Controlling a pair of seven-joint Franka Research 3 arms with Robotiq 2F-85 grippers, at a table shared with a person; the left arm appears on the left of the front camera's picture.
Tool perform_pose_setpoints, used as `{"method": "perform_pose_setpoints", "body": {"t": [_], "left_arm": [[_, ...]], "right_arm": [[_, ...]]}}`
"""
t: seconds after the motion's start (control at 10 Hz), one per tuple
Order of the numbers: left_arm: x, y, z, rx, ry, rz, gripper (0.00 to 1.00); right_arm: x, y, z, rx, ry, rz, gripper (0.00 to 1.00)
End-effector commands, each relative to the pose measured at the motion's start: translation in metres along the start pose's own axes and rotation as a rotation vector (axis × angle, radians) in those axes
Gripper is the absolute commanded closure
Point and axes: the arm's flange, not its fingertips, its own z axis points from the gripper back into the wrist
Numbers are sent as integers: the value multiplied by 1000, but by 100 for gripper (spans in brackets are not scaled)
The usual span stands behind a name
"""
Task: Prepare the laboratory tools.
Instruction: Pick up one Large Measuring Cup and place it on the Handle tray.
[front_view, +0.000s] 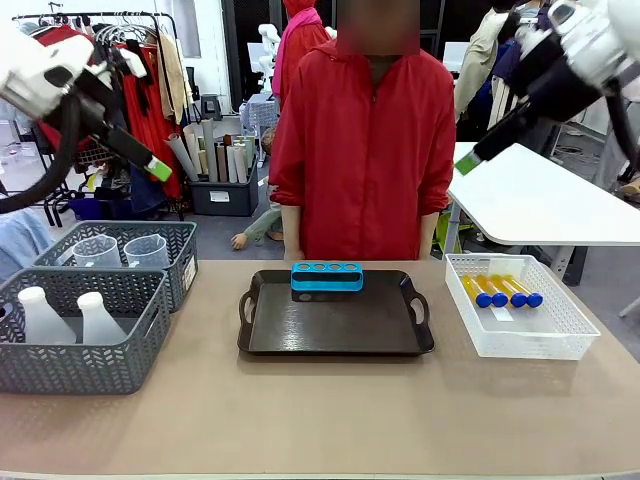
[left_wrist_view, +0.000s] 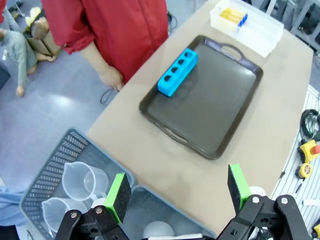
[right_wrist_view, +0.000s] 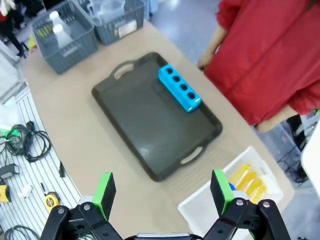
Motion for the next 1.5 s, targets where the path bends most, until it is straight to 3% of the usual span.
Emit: {"method": "perform_pose_setpoints", "body": {"t": [0.0, 0.3, 0.7, 0.8, 1.4], "left_arm": [[11, 11, 11, -26, -43, -11, 0], [22, 18, 28, 16, -75, -66, 0], [27, 17, 35, -2, -90, -84, 0], [30, 13, 36, 41, -65, -74, 0], [30, 13, 36, 41, -65, -74, 0]], "right_arm": [[1, -15, 16, 22, -59, 24, 0], [-5, -33, 45, 0, -146, -3, 0], [-5, -47, 53, -44, -177, -51, 0], [-8, -38, 55, -35, -135, -44, 0], [-8, -38, 55, -35, -135, -44, 0]]}}
